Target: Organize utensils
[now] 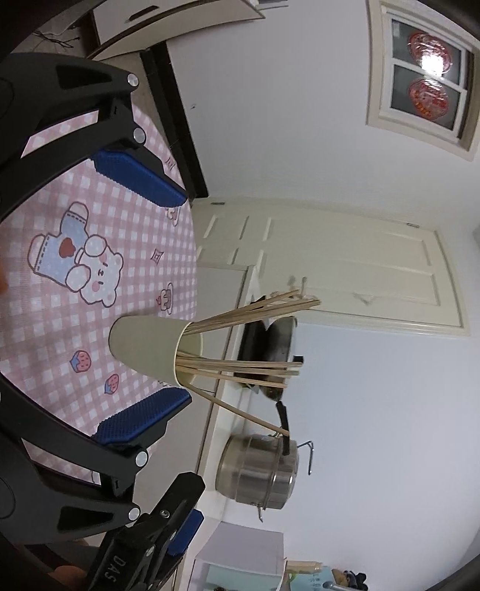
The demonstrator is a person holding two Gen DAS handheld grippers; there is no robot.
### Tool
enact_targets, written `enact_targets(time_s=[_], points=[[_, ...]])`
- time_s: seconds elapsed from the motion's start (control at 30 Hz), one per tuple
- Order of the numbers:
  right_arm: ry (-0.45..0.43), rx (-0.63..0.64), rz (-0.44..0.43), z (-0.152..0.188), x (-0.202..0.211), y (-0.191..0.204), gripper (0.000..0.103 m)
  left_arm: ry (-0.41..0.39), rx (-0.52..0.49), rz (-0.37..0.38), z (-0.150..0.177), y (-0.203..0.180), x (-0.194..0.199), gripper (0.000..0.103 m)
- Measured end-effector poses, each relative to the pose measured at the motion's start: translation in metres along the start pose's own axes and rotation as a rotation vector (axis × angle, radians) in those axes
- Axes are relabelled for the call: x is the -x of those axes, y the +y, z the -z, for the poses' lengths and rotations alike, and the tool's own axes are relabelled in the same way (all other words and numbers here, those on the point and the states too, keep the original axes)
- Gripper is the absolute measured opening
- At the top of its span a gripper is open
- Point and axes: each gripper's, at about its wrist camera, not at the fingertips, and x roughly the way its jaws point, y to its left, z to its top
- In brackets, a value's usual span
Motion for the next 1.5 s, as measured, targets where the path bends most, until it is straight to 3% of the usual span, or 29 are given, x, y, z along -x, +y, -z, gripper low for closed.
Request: enact_targets(time_s=[0.53, 1.5], points=[[-0.003, 0.002, 0.073, 0.007, 0.036, -0.001, 0.095, -0.043, -0.049, 0.046, 0.004, -0.020, 0.023, 0.097], [-0.009, 0.039, 0.046, 0.015, 0.034, 0.006, 0.095, -0.072, -0.099, -0.036, 0.008, -0.019, 0.026, 0.097]])
